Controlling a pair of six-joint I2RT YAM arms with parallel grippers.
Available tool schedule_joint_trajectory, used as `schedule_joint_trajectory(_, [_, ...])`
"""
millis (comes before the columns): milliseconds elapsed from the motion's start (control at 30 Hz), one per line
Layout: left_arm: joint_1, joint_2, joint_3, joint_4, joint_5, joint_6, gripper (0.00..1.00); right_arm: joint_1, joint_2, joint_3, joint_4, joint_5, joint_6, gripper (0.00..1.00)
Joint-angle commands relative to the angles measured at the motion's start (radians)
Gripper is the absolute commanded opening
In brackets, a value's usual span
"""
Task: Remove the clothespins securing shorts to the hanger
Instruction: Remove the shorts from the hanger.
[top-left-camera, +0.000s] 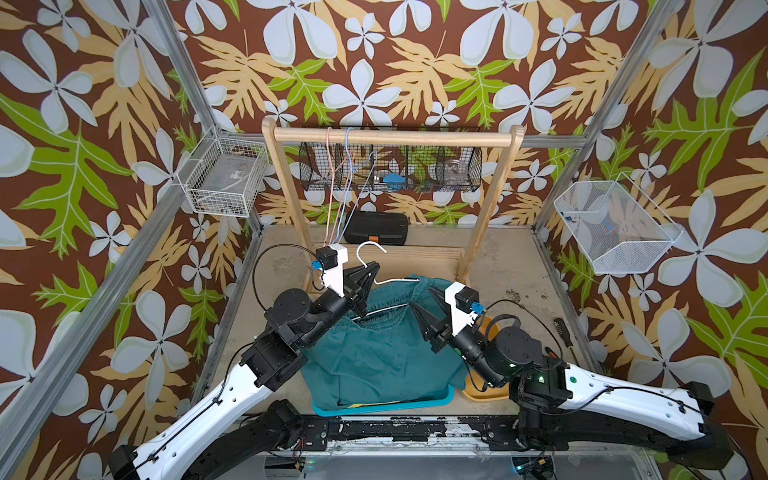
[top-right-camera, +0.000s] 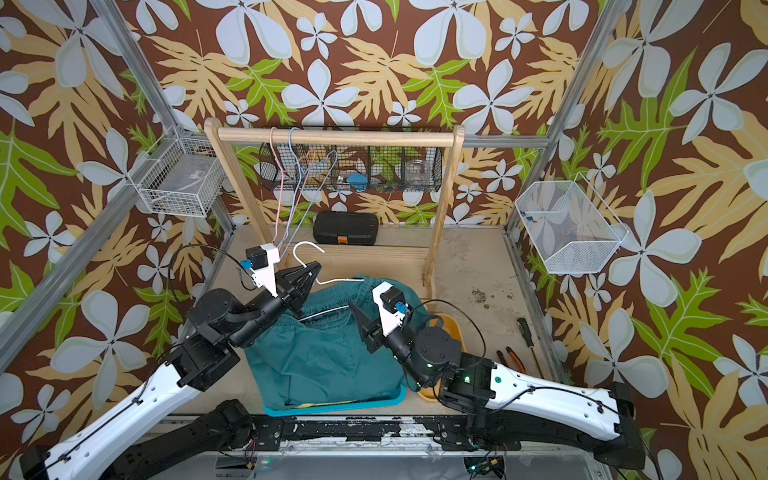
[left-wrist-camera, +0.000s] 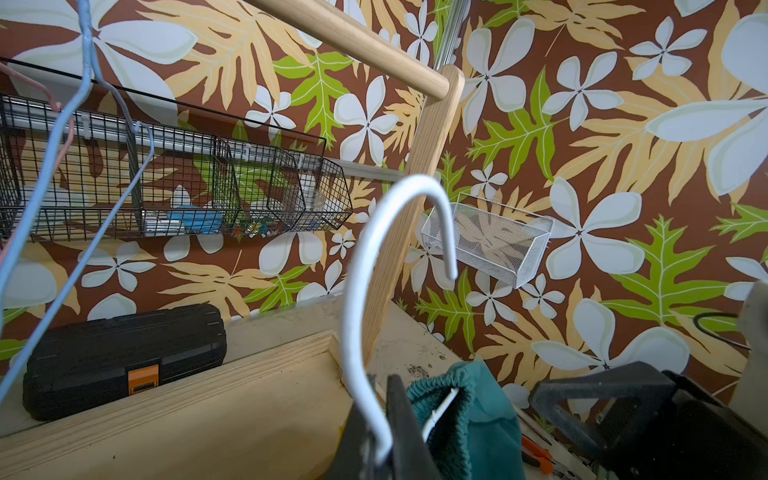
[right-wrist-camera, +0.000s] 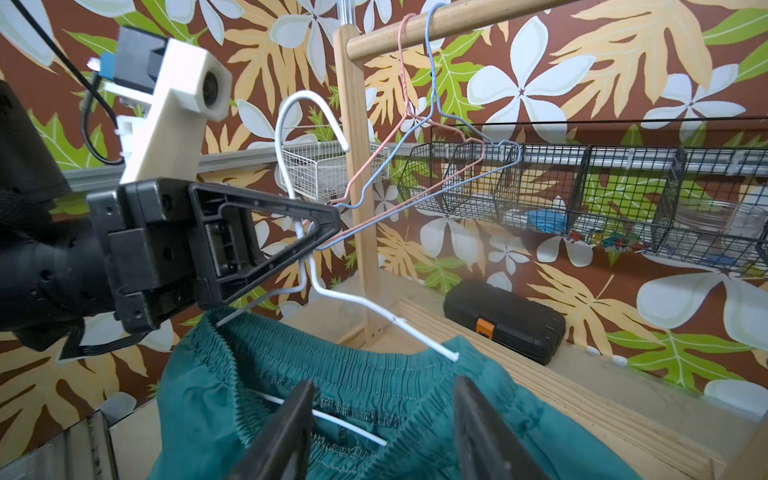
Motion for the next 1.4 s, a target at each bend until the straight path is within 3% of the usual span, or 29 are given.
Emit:
schedule_joint_trajectory(0, [-0.001,-0.001,0.01,0.046,0.009,0.004,0.0,0.02,0.046,-0.035,0.101,0.162,-0.02,0.55])
schedule_joint_trajectory(167, [-0.001,-0.011,0.009,0.046,0.029,-0.01,0.0,0.024,0.136,-0.075,0.293,0.341,-0.103,0.51])
schedule_joint_trajectory(467, [0.0,-0.032,-0.01,0.051,0.068,-0.044,0.0,-0.015,0.231,-0.054,0.399,0.307,-0.09,0.44])
schedule_joint_trajectory(600, [-0.001,-0.043,-0.02,0.056,0.079,-0.043,0.0,-0.034,0.272,-0.032,0.395,0.348,-0.109,0.42])
schedule_joint_trajectory(800, [0.0,-0.058,-0.023,0.054,0.115,-0.022,0.0,-0.118,0.243,-0.07,0.367,0.368,-0.101,0.2])
schedule_joint_trajectory(933, [0.0,-0.061,-0.024,0.052,0.161,-0.001,0.0,-0.21,0.142,-0.136,0.341,0.294,-0.053,0.0])
schedule_joint_trajectory(1100, [-0.001,-0.059,-0.014,0.033,0.181,0.021,0.0,-0.287,0.074,-0.155,0.271,0.254,-0.028,0.0])
schedule_joint_trajectory(1233, [0.0,-0.054,-0.002,0.009,0.184,0.036,0.0,-0.313,0.007,-0.216,0.311,0.083,-0.022,0.0])
schedule_joint_trajectory(1300, [-0.001,-0.048,0.007,-0.007,0.182,0.046,0.0,-0.313,-0.026,-0.244,0.332,-0.008,-0.034,0.17])
schedule_joint_trajectory(1367, [-0.001,-0.043,0.013,-0.019,0.179,0.049,0.0,-0.313,-0.062,-0.257,0.309,-0.06,-0.012,0.24])
